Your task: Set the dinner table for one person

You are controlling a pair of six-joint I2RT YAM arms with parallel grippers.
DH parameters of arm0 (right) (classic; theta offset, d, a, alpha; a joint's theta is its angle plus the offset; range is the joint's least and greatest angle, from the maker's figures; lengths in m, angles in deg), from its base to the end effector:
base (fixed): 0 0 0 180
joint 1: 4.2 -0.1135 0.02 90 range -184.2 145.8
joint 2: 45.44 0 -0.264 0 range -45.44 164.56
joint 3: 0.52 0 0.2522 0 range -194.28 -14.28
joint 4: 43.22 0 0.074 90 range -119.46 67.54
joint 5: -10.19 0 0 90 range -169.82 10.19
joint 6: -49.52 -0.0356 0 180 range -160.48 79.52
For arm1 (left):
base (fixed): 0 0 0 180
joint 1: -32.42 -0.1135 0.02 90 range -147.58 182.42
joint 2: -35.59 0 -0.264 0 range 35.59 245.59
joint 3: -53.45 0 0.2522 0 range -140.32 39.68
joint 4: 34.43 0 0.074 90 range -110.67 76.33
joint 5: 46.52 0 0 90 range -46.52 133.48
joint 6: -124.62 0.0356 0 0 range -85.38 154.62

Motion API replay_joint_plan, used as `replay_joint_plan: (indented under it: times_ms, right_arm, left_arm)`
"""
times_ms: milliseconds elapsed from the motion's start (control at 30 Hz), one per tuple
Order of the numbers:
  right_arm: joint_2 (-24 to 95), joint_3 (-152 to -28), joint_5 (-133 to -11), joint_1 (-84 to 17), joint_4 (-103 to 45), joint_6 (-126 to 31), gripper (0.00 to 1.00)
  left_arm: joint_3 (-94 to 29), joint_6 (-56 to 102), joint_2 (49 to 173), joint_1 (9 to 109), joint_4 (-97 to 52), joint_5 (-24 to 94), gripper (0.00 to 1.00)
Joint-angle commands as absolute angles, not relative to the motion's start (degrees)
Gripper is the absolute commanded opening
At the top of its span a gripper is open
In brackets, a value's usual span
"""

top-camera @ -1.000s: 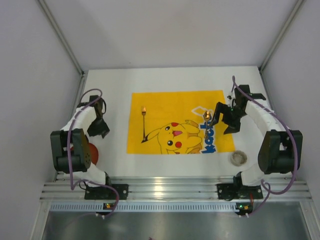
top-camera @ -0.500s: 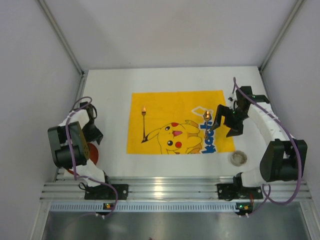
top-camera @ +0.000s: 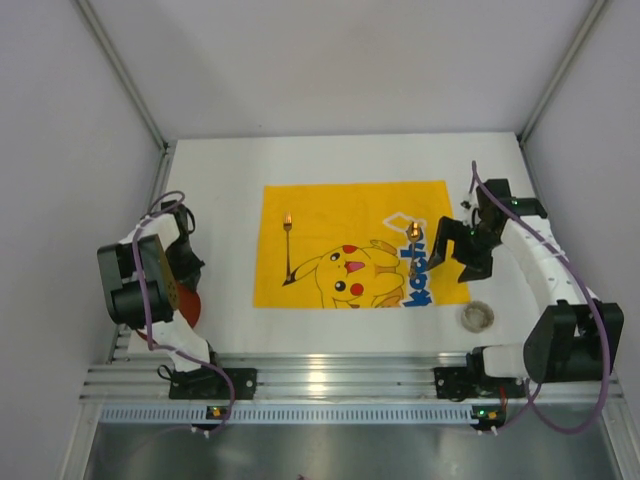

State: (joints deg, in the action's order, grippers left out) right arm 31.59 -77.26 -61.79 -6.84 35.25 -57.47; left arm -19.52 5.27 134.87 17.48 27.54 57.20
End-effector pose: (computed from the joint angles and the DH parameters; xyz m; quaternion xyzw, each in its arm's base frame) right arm 0.2332 0.0218 0.2637 0.1075 0.9771 0.1701 0.0687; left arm 0.2799 0.0834 0.1537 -0.3759 0.9188 0.1166 0.0298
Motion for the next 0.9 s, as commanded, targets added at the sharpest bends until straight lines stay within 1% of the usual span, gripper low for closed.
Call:
replay_joint_plan:
  times_ms: [0,100,133,200,233,267,300,333,367,400,433,500,533,600,633,700,733,800,867]
  right_arm:
    - [26.6,-76.6,-62.1,-7.3,36.9,-58.2,0.88]
    - [24.0,-75.1,-62.1,-7.4,37.1,-59.3,0.88]
    - [23.4,-74.8,-62.1,-7.4,37.1,-59.8,0.88]
    - [21.8,-74.1,-62.1,-7.4,37.1,-60.5,0.88]
    - [21.4,-73.9,-62.3,-7.4,37.1,-61.0,0.88]
    - [20.9,-73.8,-62.6,-7.4,37.1,-61.3,0.88]
    - [20.1,-73.9,-62.8,-7.3,37.1,-61.8,0.88]
    - [19.8,-73.9,-63.1,-7.4,37.0,-62.4,0.88]
    - [19.4,-74.0,-63.5,-7.4,36.9,-62.7,0.88]
    - [18.8,-74.4,-63.7,-7.4,36.8,-63.0,0.88]
    - [18.6,-74.5,-64.0,-7.4,36.8,-63.6,0.88]
    - [17.9,-75.1,-64.7,-7.4,36.7,-63.9,0.89]
    - [17.8,-75.2,-65.0,-7.3,36.7,-64.1,0.89]
    - [17.1,-75.1,-65.5,-7.3,36.7,-64.3,0.89]
    - [16.6,-74.9,-65.7,-7.3,36.7,-64.5,0.89]
    - [15.4,-74.0,-66.2,-7.2,36.7,-64.9,0.89]
    - [14.9,-73.6,-66.5,-7.2,36.7,-65.3,0.89]
    - [13.3,-72.6,-66.8,-7.2,36.7,-65.9,0.9]
    - [11.9,-71.8,-67.0,-7.2,36.9,-66.6,0.9]
  left_arm:
    - [-17.6,5.6,139.4,17.1,20.5,54.5,0.0]
    - [-20.9,6.1,135.7,18.9,23.1,55.6,0.0]
    - [-23.9,6.1,134.1,20.1,24.0,56.2,0.0]
    - [-28.1,5.5,133.6,25.9,27.6,58.3,0.0]
    - [-33.1,5.2,134.1,28.4,29.0,59.0,0.0]
    - [-36.0,4.2,134.7,34.2,31.9,59.7,0.0]
    - [-38.8,3.8,135.5,37.1,32.8,60.2,0.0]
    - [-44.1,3.7,137.3,39.8,33.6,59.2,0.0]
    - [-46.7,3.4,138.4,45.2,34.2,59.1,0.0]
    - [-49.2,2.5,139.6,47.9,35.1,58.8,0.0]
    - [-54.0,2.5,142.3,52.8,35.0,56.6,0.0]
    - [-59.2,2.3,145.7,57.5,36.2,56.4,0.0]
    - [-64.3,2.4,149.7,61.5,36.3,53.5,0.0]
    - [-69.5,4.1,153.9,65.0,36.5,51.4,0.0]
    - [-74.4,4.7,158.3,68.3,37.4,50.3,0.0]
    - [-80.7,6.2,163.2,71.2,39.7,50.0,0.0]
    - [-86.8,7.0,167.8,73.6,42.7,50.3,0.0]
    - [-91.1,7.4,171.4,75.7,44.2,51.3,0.0]
    - [-92.1,7.4,173.6,77.5,43.1,50.8,0.0]
